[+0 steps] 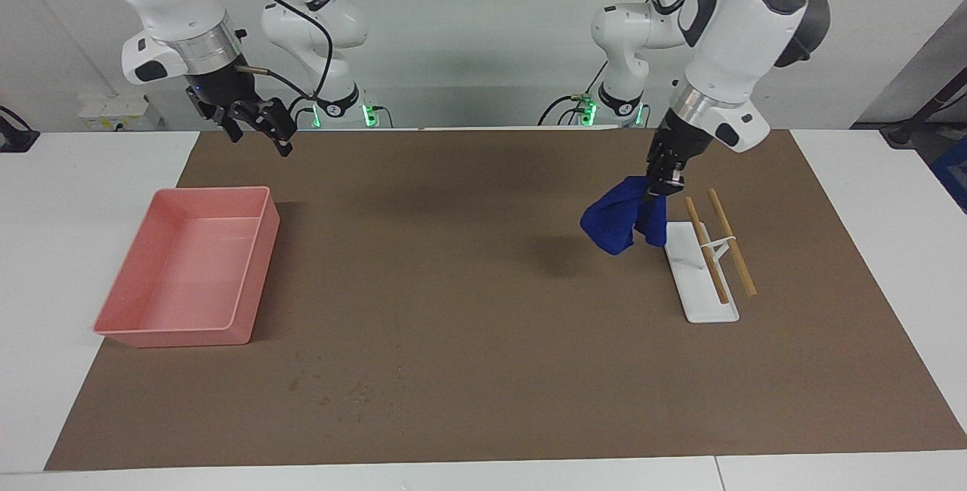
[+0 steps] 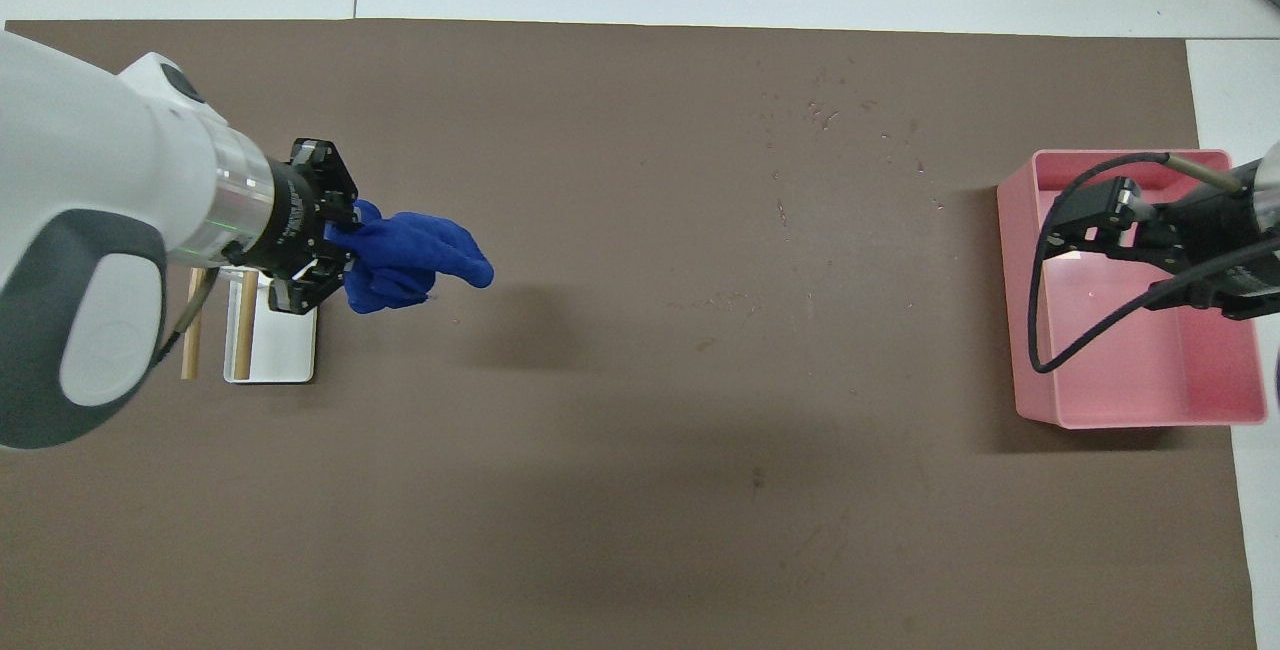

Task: Wipe water with towel using both arms
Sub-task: 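Lift the towel with the left gripper while the right gripper approaches, then close the right gripper on the towel held by the left gripper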

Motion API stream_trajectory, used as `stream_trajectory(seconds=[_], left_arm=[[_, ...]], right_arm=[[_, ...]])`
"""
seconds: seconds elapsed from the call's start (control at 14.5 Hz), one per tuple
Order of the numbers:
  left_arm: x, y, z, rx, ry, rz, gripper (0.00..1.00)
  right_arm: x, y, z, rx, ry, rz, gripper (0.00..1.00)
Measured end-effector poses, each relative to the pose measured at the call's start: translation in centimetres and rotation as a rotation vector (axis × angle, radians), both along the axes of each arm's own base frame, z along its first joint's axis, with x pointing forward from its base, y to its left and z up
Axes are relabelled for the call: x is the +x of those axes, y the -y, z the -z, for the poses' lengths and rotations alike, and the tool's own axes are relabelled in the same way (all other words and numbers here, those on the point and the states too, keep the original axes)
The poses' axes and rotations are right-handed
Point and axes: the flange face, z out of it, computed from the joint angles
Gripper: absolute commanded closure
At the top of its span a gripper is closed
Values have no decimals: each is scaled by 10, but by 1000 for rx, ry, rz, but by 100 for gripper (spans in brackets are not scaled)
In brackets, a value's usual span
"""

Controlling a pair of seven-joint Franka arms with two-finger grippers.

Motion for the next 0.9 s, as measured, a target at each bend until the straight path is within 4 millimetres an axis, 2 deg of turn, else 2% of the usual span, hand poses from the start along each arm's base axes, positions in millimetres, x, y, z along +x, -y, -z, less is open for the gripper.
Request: stream_trajectory(seconds=[0.14, 0.35, 0.48, 0.69, 0.76, 0.9], left_arm=[[-13, 40, -11, -52, -5, -75, 100], [-26, 77, -25, -150, -23, -213, 100], [-36, 106, -35, -222, -1, -273, 100], [-66, 162, -47, -299, 15, -322, 100], [-74, 176, -50, -323, 20, -333, 100], [-79, 185, -62, -369, 40, -363, 100]], right_arm=[[-2, -34, -1, 52, -7, 124, 1], [-5, -79, -4, 168, -28, 303, 1], [-4, -101, -3, 244, -42, 401, 2], [-2, -134, 8, 307, -81, 495, 2], [-1, -140, 13, 324, -104, 518, 2], [-2, -149, 24, 332, -143, 536, 2]])
